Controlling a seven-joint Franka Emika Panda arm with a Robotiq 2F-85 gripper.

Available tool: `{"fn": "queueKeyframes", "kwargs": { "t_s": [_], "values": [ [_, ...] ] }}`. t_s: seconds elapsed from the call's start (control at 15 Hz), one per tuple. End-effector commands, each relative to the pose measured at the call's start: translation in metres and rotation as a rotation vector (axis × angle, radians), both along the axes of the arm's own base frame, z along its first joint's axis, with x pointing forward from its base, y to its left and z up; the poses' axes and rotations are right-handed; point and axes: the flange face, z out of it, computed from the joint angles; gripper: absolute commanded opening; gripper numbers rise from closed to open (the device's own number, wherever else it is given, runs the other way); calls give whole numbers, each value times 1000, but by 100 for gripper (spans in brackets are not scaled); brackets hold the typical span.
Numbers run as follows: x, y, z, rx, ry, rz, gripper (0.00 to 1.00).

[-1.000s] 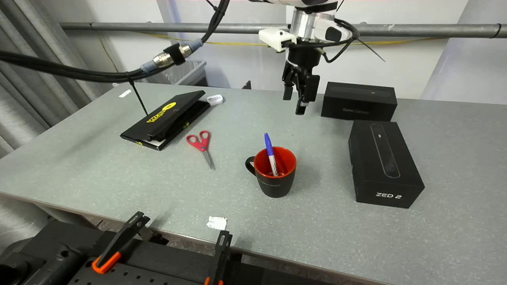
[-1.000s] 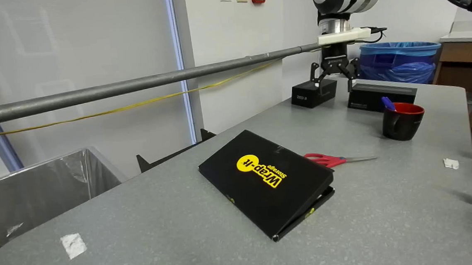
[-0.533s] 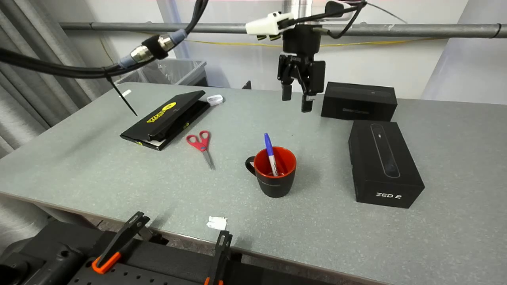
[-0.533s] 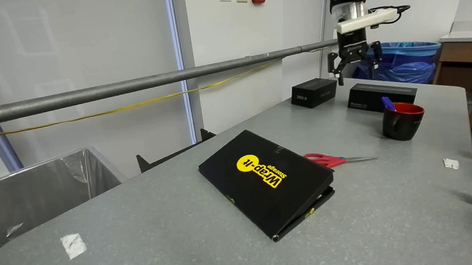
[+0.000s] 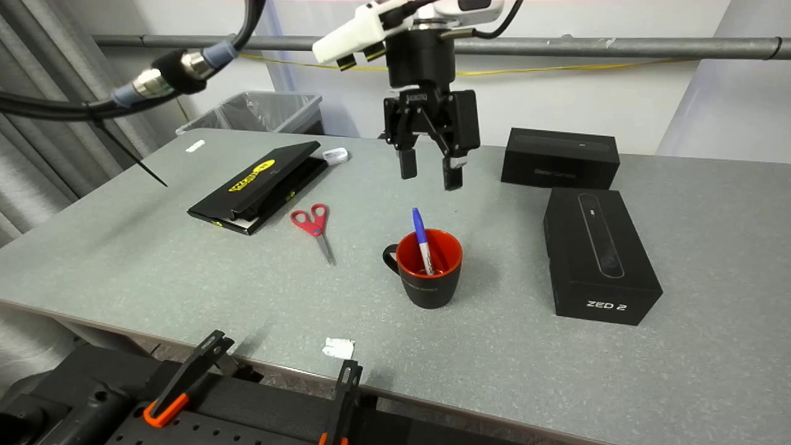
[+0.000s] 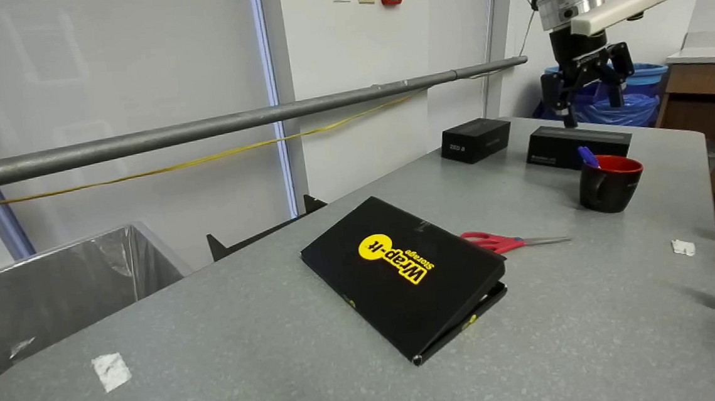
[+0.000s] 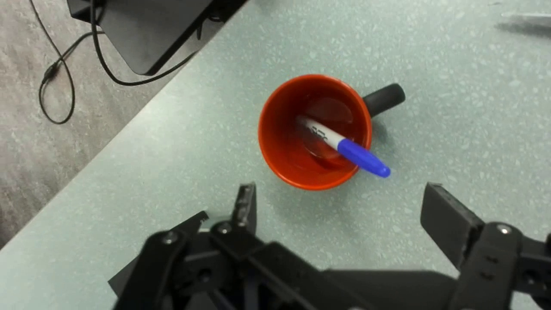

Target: Put the marker on the table

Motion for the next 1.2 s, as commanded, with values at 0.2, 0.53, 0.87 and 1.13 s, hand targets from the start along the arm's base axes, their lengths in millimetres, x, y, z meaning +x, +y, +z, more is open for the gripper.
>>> {"fn": "queueKeyframes", "kwargs": {
  "t_s": [0.2, 0.53, 0.87, 1.13],
  "values": [
    [-7, 9, 1, 4, 6, 20, 100],
    [-8, 7, 0, 4, 7, 16, 100],
    [3, 25, -13, -8, 41, 56, 100],
    [9, 30, -31, -43, 70, 49, 100]
  ]
}}
